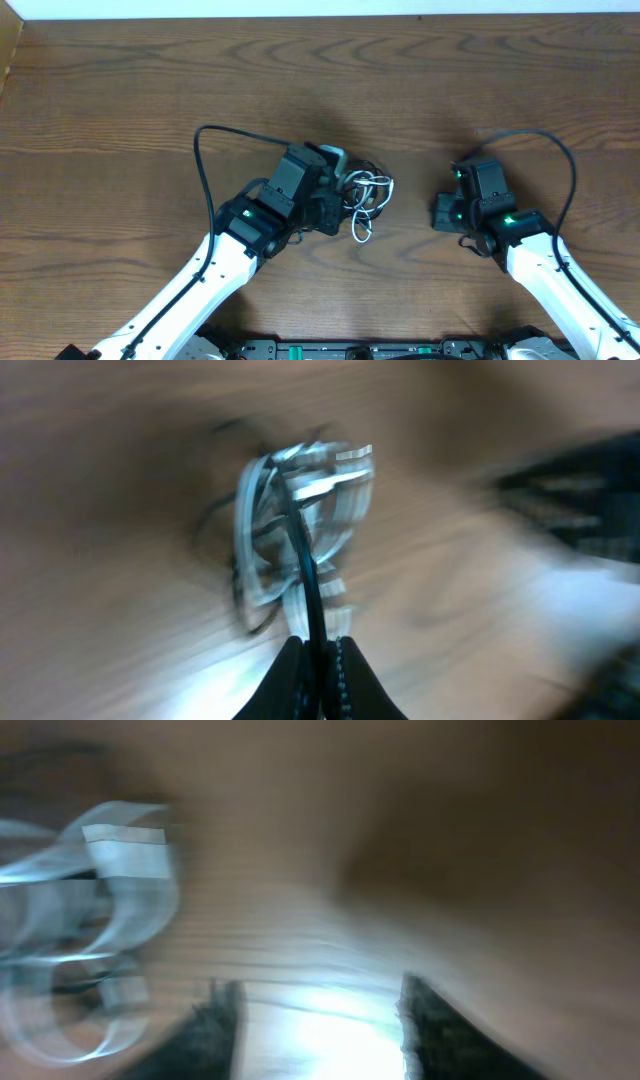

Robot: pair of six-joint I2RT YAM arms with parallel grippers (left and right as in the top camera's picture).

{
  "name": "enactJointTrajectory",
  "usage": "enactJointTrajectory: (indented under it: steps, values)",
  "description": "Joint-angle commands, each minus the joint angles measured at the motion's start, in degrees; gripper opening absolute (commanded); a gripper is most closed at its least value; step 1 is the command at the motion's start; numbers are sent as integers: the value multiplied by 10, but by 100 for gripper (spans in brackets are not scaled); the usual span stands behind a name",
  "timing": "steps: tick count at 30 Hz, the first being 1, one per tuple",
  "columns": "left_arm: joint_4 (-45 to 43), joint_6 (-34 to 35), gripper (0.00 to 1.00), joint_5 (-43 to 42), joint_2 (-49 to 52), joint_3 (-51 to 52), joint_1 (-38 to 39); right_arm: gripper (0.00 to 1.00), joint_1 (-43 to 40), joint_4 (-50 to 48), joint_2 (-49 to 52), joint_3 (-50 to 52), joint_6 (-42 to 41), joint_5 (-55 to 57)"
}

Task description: Untangle cables

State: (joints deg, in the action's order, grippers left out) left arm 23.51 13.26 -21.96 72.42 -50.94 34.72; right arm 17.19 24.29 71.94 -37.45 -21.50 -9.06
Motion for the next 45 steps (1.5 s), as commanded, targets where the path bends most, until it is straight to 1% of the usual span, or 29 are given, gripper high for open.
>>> enactJointTrajectory:
  steps: [1, 2, 3, 7, 11, 12, 13, 14, 15, 18, 22, 25, 29, 30, 31, 33, 34, 35, 36, 38, 40, 42, 43, 45]
  values:
    - [-43, -85, 7, -316, -6, -7, 1, 68, 10, -29, 0, -2, 99, -199]
    - [-58, -90, 7, -355, -6, -7, 1, 69, 10, -34, 0, -3, 98, -200]
    - [-68, -90, 7, -369, -6, -7, 1, 70, 10, -38, 0, -3, 98, -200]
    - [-73, -90, 8, -369, -6, -7, 1, 72, 10, -40, 0, -2, 98, -169]
    - [-73, -90, 7, -368, -6, -7, 1, 72, 10, -40, 0, -2, 99, -115]
    - [-71, -90, 8, -357, -6, -7, 1, 66, 10, -40, 1, -2, 99, -97]
    - [-69, -90, 7, -350, -6, -7, 1, 63, 10, -40, 1, -2, 100, -95]
    - [-69, -90, 7, -345, -6, -7, 1, 62, 10, -40, 2, -2, 104, -95]
    - [-69, -89, 8, -344, -6, -7, 1, 62, 10, -40, 2, -2, 107, -102]
    - [-69, -89, 8, -344, -6, -7, 1, 69, 11, -41, 3, -2, 128, -158]
    - [-70, -89, 7, -344, -6, -7, 1, 71, 21, -42, 4, -2, 162, -231]
    - [-72, -84, 7, -344, -6, -7, 1, 70, 31, -48, 4, -2, 162, -232]
    - [-79, -64, 7, -346, -6, -7, 1, 61, 48, -68, 5, -2, 162, -230]
    - [-82, -57, 7, -346, -6, -7, 1, 55, 52, -74, 5, -2, 162, -228]
    - [-84, -55, 7, -351, -6, -7, 1, 45, 56, -79, 5, -2, 162, -223]
    - [-92, -55, 7, -364, -6, -7, 1, 21, 60, -83, 5, -2, 162, -201]
    - [-95, -55, 7, -363, -6, -7, 1, 13, 61, -81, 5, -2, 158, -184]
    - [-96, -55, 7, -362, -6, -7, 1, 7, 61, -77, 7, -2, 151, -167]
    - [-95, -55, 7, -353, -6, -7, 1, 1, 61, -72, 9, -2, 144, -150]
    - [-87, -55, 7, -313, -6, -7, 1, 1, 61, -57, 16, -2, 136, -113]
    - [-63, -55, 7, -241, -6, -7, 1, 1, 61, -31, 24, -2, 108, -52]
    - [-23, -54, 7, -138, -6, -7, 1, 1, 59, 12, 29, -2, 39, 50]
    - [4, -54, 7, -72, -6, -7, 1, 1, 59, 38, 30, -2, -2, 105]
    - [49, -35, 7, 46, -6, -7, 1, 1, 55, 93, 31, -2, -85, 206]
